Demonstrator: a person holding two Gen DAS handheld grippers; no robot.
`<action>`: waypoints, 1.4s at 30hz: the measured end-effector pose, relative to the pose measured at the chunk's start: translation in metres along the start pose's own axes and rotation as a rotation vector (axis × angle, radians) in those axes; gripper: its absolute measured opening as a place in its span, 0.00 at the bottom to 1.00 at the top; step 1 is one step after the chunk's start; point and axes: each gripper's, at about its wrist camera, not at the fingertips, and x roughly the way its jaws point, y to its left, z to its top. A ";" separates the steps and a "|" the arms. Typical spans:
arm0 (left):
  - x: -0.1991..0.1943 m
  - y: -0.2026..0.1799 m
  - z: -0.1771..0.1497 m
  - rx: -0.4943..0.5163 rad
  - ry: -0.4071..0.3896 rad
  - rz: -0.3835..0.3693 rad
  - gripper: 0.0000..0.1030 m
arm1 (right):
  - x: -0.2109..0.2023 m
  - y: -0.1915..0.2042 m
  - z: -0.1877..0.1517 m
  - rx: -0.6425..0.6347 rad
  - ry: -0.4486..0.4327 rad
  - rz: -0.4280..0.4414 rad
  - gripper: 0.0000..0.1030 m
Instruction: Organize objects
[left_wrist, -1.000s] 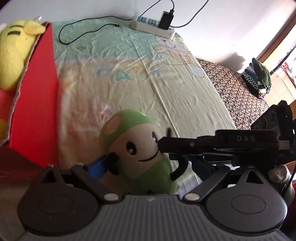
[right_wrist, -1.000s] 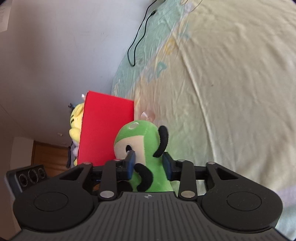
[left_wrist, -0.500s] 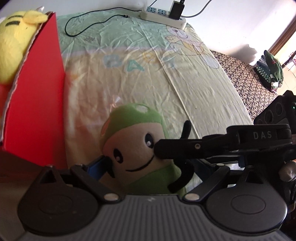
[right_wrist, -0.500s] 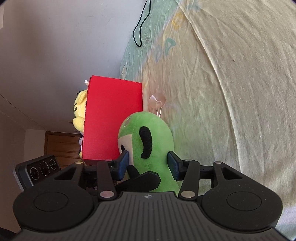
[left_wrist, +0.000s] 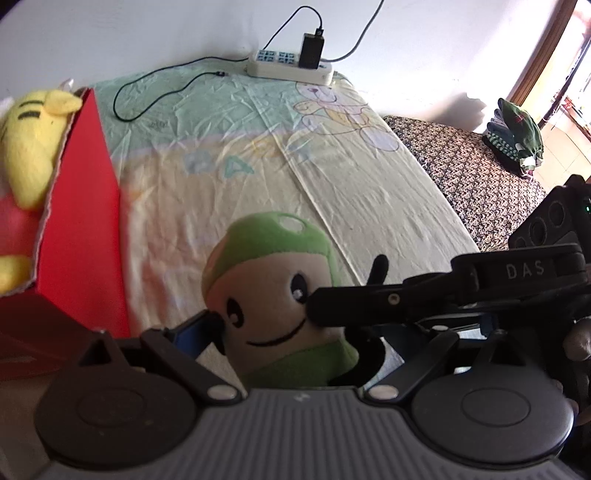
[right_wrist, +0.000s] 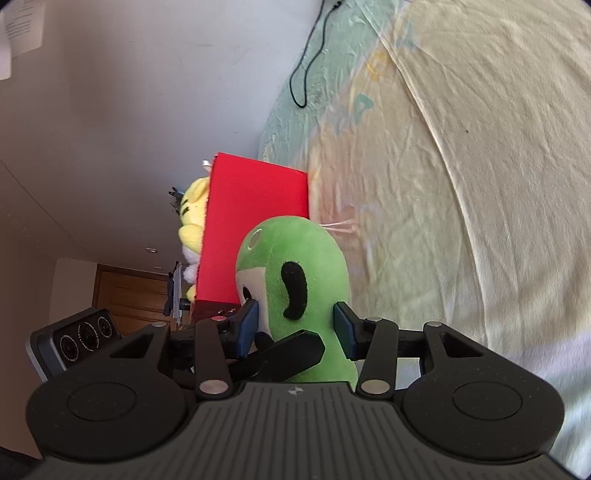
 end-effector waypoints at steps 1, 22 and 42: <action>-0.004 -0.002 -0.001 0.006 -0.010 -0.001 0.92 | -0.002 0.003 -0.002 -0.011 -0.008 0.001 0.46; -0.094 0.010 -0.029 0.044 -0.228 0.038 0.92 | 0.005 0.077 -0.039 -0.235 -0.097 0.087 0.46; -0.180 0.164 -0.030 0.046 -0.390 0.027 0.92 | 0.129 0.186 -0.060 -0.393 -0.180 0.104 0.47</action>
